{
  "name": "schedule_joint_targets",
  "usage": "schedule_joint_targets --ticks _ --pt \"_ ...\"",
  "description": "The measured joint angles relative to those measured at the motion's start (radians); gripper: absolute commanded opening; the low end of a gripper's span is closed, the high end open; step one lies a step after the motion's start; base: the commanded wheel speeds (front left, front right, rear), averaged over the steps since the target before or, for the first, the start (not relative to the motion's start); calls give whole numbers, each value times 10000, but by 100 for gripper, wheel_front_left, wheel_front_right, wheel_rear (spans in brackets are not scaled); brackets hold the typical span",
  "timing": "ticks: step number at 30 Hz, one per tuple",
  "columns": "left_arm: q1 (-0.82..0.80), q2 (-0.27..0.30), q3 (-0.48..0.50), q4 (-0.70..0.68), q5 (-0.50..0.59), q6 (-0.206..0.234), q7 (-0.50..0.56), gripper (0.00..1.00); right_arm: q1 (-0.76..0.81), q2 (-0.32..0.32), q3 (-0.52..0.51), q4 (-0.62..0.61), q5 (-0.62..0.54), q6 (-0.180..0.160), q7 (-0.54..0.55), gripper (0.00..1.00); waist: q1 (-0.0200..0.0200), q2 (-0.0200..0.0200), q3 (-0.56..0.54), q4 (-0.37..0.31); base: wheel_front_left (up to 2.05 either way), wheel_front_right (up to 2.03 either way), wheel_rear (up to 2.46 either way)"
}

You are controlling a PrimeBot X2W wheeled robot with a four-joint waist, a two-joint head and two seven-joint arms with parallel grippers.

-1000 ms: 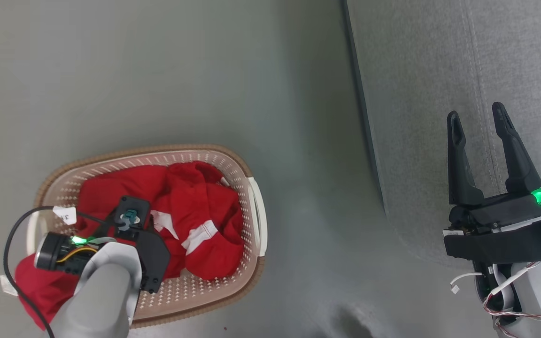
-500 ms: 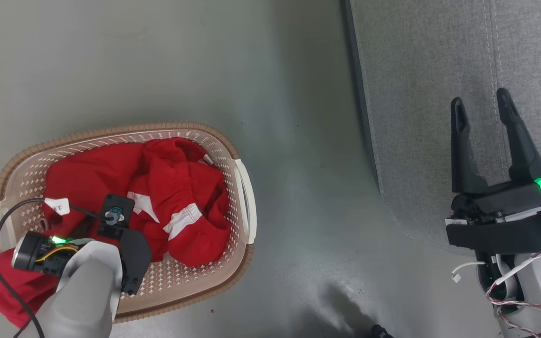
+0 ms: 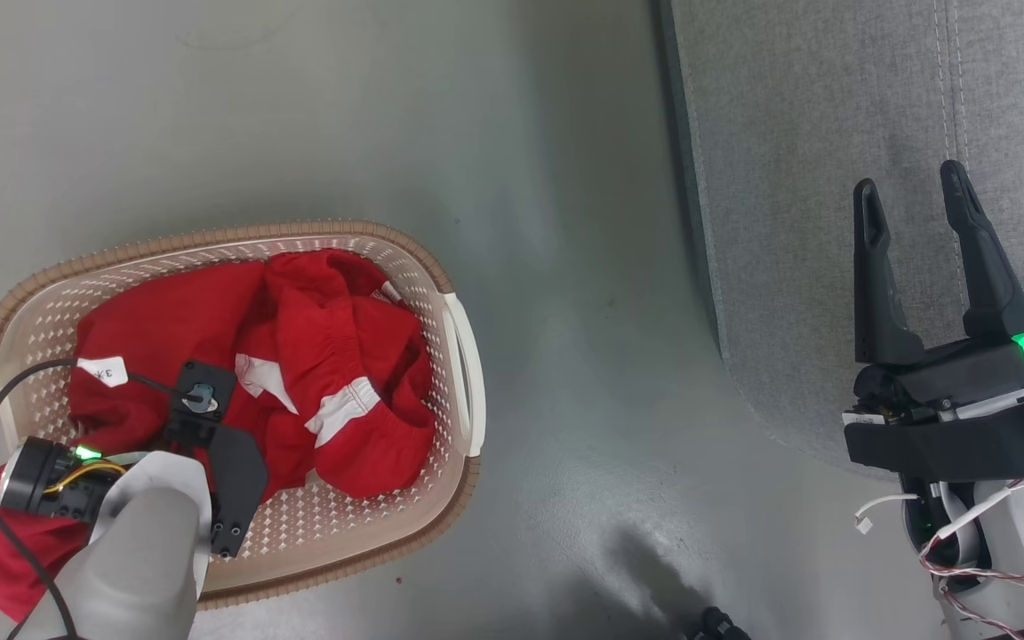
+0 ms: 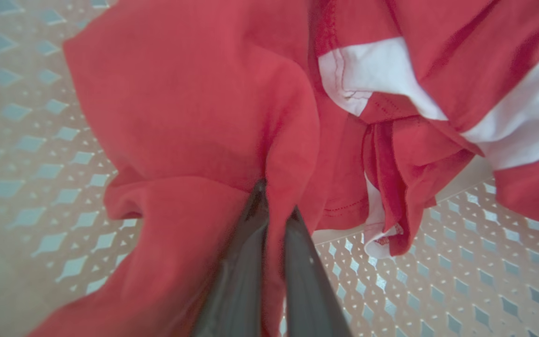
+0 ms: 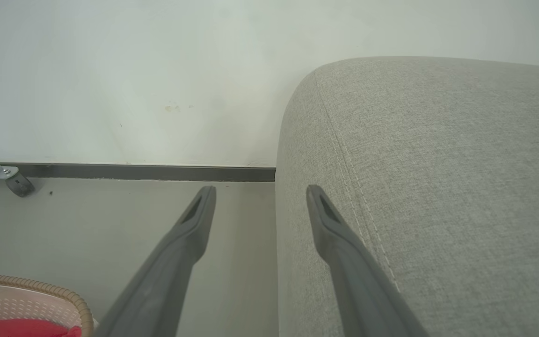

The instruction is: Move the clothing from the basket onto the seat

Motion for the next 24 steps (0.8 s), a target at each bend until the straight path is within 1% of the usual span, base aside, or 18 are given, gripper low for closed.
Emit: schedule_joint_targets --ticks 2,7,13,24 --pt "-1 -10 10 10 6 0 12 0 -1 6 -33 2 -2 82 0 100 0 1 10 9 0 0 0" --pt "-4 -182 196 27 4 0 -96 0 -1 10 -161 86 -67 84 0 100 0 0 -47 85 0 0 0" --pt "11 -318 278 52 -69 0 -502 0 -9 40 -173 286 -167 207 0 100 0 -1 -287 231 0 0 0" --pt "102 -911 502 63 -416 0 -1346 0 -13 142 -180 593 -351 334 -2 100 -1 -1 -985 574 0 0 0"
